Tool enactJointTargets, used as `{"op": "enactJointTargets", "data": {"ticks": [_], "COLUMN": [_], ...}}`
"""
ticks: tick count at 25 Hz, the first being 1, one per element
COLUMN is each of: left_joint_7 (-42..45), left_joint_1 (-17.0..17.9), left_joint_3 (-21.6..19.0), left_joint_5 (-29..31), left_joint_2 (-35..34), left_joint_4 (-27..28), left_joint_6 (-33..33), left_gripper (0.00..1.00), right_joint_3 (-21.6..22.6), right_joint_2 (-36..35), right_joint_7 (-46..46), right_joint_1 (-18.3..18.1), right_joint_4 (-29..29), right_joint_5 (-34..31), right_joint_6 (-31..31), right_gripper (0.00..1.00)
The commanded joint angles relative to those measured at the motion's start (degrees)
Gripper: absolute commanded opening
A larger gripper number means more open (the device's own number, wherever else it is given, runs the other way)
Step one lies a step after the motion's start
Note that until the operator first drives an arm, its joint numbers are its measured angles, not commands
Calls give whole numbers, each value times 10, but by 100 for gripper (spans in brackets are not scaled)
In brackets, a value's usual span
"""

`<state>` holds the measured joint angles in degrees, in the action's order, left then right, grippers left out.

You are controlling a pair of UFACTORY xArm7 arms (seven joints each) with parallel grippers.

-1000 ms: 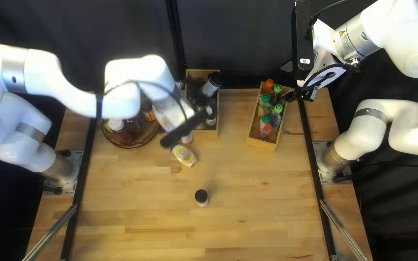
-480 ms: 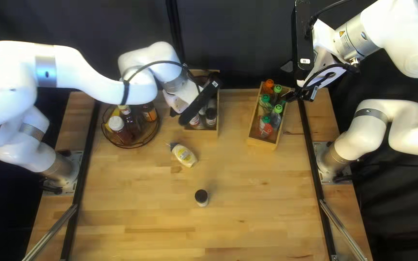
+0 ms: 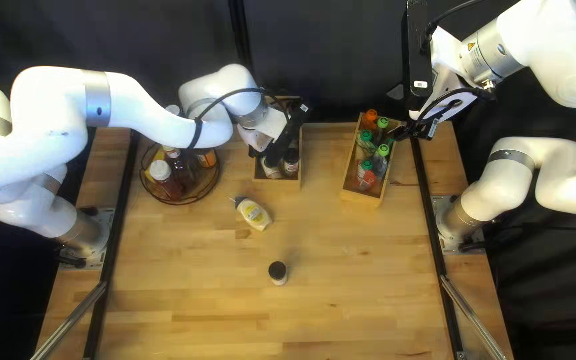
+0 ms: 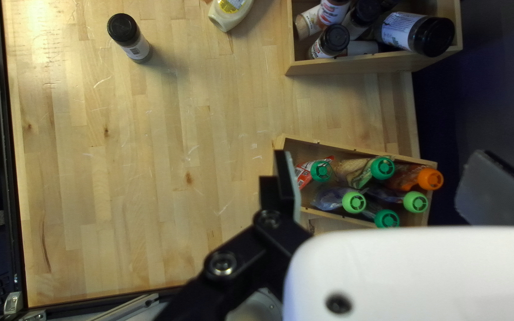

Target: Separate condiments, baby food and spices and place it in 3 different racks/containers

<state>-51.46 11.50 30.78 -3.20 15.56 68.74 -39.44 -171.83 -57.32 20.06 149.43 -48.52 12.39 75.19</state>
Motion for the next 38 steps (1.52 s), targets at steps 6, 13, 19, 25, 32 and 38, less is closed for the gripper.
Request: {"op": "enactJointTargets", "data": {"ticks": [6, 13, 19, 25, 32, 38], "left_joint_7": [-3, 13, 23, 59, 198, 447], "left_joint_1": [-2, 4, 12, 48, 108, 161], "left_joint_3": [-5, -7, -19, -46, -94, -122], "left_joint_5": [-11, -15, -39, -53, -56, 3], "left_joint_2": [5, -7, -29, -89, -135, -105], "left_joint_4": [-10, 20, 40, -4, -48, -33], "left_joint_6": [2, -63, -135, -161, -137, -109], "left_gripper": [100, 100, 100, 100, 100, 100], "right_joint_3": [0, 0, 0, 0, 0, 0], "right_joint_2": [0, 0, 0, 0, 0, 0], "right_joint_7": [0, 0, 0, 0, 0, 0], "right_joint_1": [0, 0, 0, 0, 0, 0], "right_joint_4": [0, 0, 0, 0, 0, 0], "right_joint_5": [0, 0, 0, 0, 0, 0], "right_joint_6": [0, 0, 0, 0, 0, 0], "right_gripper": [100, 100, 100, 100, 100, 100]}}
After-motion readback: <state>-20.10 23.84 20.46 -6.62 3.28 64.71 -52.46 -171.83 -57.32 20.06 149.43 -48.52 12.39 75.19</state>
